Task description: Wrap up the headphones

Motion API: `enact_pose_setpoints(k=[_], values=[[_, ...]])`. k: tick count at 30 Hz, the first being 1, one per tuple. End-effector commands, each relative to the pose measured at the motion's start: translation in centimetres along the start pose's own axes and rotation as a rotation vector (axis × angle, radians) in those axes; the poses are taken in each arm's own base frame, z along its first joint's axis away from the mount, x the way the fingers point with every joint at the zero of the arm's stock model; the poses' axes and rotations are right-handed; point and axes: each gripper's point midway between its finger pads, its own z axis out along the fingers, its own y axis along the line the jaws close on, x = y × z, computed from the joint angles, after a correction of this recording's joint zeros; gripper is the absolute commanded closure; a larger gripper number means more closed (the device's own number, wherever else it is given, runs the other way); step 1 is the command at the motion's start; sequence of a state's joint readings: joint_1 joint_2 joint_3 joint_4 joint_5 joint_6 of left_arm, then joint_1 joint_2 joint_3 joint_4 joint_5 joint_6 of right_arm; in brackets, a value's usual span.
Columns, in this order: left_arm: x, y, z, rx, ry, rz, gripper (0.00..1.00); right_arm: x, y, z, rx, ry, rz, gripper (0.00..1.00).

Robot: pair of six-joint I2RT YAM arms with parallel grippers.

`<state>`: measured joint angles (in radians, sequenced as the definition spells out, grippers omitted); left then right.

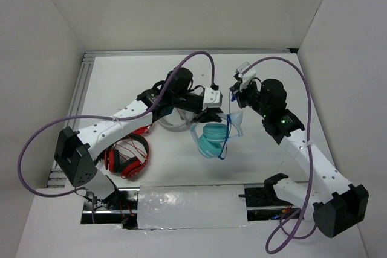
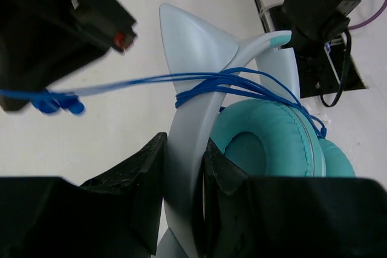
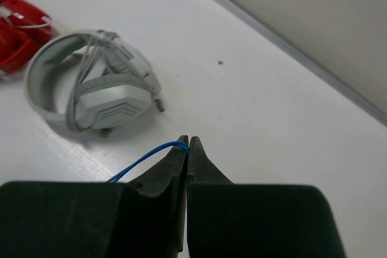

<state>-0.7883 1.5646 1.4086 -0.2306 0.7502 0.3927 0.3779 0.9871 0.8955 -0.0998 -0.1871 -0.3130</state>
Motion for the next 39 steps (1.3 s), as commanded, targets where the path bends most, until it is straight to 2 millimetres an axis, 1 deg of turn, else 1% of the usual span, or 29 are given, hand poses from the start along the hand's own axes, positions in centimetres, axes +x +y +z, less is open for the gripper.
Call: enact_pose_setpoints(k=[1, 3, 4, 6, 7, 8, 9, 10, 11, 12, 13, 14, 15, 16, 17, 18, 20, 22, 24, 26, 27, 28, 29, 30, 31, 33, 34, 37, 39], values=[[-5.2, -0.4, -1.9, 0.028, -0.159, 0.105, 1.0, 1.5, 3.1, 0.3, -0.16, 0.032, 0.063, 1.0], [-5.5, -0.3, -2.2, 0.023, -0.174, 0.076, 1.0, 2.3, 4.5, 0.5, -0.226, 0.06, 0.11, 1.0], [-6.0, 0.4, -2.4, -0.009, -0.188, 0.084, 1.0, 3.0, 4.9, 0.5, -0.241, 0.077, 0.13, 1.0], [-5.8, 1.6, -2.7, -0.088, -0.182, 0.051, 1.0, 3.7, 6.2, 0.5, -0.288, 0.093, 0.191, 1.0], [-5.9, 2.2, -2.8, -0.12, -0.196, 0.055, 1.0, 4.5, 6.7, 0.4, -0.297, 0.115, 0.237, 1.0], [-6.0, 2.6, -3.1, -0.144, -0.204, 0.05, 1.0, 4.8, 6.9, 0.3, -0.299, 0.122, 0.262, 1.0], [-5.8, 3.4, -3.4, -0.196, -0.205, 0.003, 1.0, 5.0, 7.1, 0.2, -0.299, 0.128, 0.284, 1.0], [-5.6, 3.9, -3.7, -0.224, -0.207, -0.015, 1.0, 5.6, 7.5, 0.1, -0.309, 0.141, 0.309, 1.0], [-5.3, 4.4, -4.0, -0.256, -0.212, -0.034, 1.0, 5.5, 7.9, -0.2, -0.32, 0.14, 0.341, 1.0], [-4.9, 5.3, -4.3, -0.319, -0.208, -0.086, 1.0, 5.6, 8.3, -0.5, -0.334, 0.141, 0.366, 0.99], [-4.5, 5.7, -4.4, -0.35, -0.199, -0.11, 1.0, 5.9, 8.5, -0.7, -0.337, 0.145, 0.375, 0.99], [-3.8, 6.1, -4.5, -0.382, -0.192, -0.168, 1.0, 5.6, 8.8, -1.1, -0.34, 0.141, 0.418, 0.98], [-3.3, 6.5, -4.7, -0.417, -0.181, -0.19, 1.0, 6.1, 9.2, -1.4, -0.344, 0.154, 0.431, 0.96], [-2.1, 7.1, -4.9, -0.477, -0.169, -0.269, 1.0, 6.0, 9.1, -1.8, -0.331, 0.15, 0.447, 0.96], [-2.0, 7.4, -5.3, -0.504, -0.177, -0.299, 1.0, 6.0, 8.9, -1.9, -0.315, 0.149, 0.455, 0.95], [-1.7, 7.3, -5.3, -0.516, -0.188, -0.352, 1.0, 6.4, 8.9, -2.0, -0.302, 0.157, 0.465, 0.93], [-1.0, 7.5, -5.7, -0.563, -0.197, -0.451, 1.0, 6.2, 9.1, -2.4, -0.304, 0.146, 0.494, 0.91], [-0.1, 7.2, -5.7, -0.58, -0.19, -0.497, 1.0, 6.0, 9.6, -2.6, -0.323, 0.128, 0.539, 0.9], [0.0, 6.7, -5.4, -0.575, -0.201, -0.51, 1.0, 5.7, 9.7, -2.6, -0.319, 0.11, 0.575, 0.89], [0.6, 6.7, -5.6, -0.624, -0.201, -0.52, 1.0, 5.3, 9.0, -2.5, -0.263, 0.104, 0.648, 0.89], [0.2, 6.5, -5.5, -0.629, -0.211, -0.506, 1.0, 5.1, 8.7, -2.6, -0.236, 0.106, 0.668, 0.9], [0.6, 6.6, -5.8, -0.668, -0.214, -0.518, 1.0, 4.8, 8.6, -2.6, -0.229, 0.106, 0.688, 0.9], [0.5, 6.4, -5.9, -0.671, -0.221, -0.513, 1.0, 4.5, 8.5, -2.7, -0.226, 0.098, 0.702, 0.9], [0.7, 6.2, -5.9, -0.671, -0.222, -0.517, 1.0, 4.0, 8.5, -2.9, -0.229, 0.085, 0.724, 0.9], [0.5, 6.0, -6.1, -0.675, -0.235, -0.525, 1.0, 3.6, 8.8, -3.1, -0.251, 0.076, 0.728, 0.9], [0.7, 6.0, -6.3, -0.689, -0.238, -0.537, 1.0, 3.0, 9.0, -3.3, -0.267, 0.055, 0.737, 0.94], [0.6, 5.9, -6.5, -0.691, -0.247, -0.546, 1.0, 3.0, 9.4, -3.4, -0.292, 0.057, 0.735, 0.96], [0.4, 5.8, -7.0, -0.714, -0.266, -0.55, 1.0, 3.7, 9.7, -3.4, -0.293, 0.088, 0.742, 0.97], [0.5, 5.7, -7.5, -0.732, -0.274, -0.555, 1.0, 4.9, 9.6, -3.3, -0.262, 0.139, 0.747, 0.97]])
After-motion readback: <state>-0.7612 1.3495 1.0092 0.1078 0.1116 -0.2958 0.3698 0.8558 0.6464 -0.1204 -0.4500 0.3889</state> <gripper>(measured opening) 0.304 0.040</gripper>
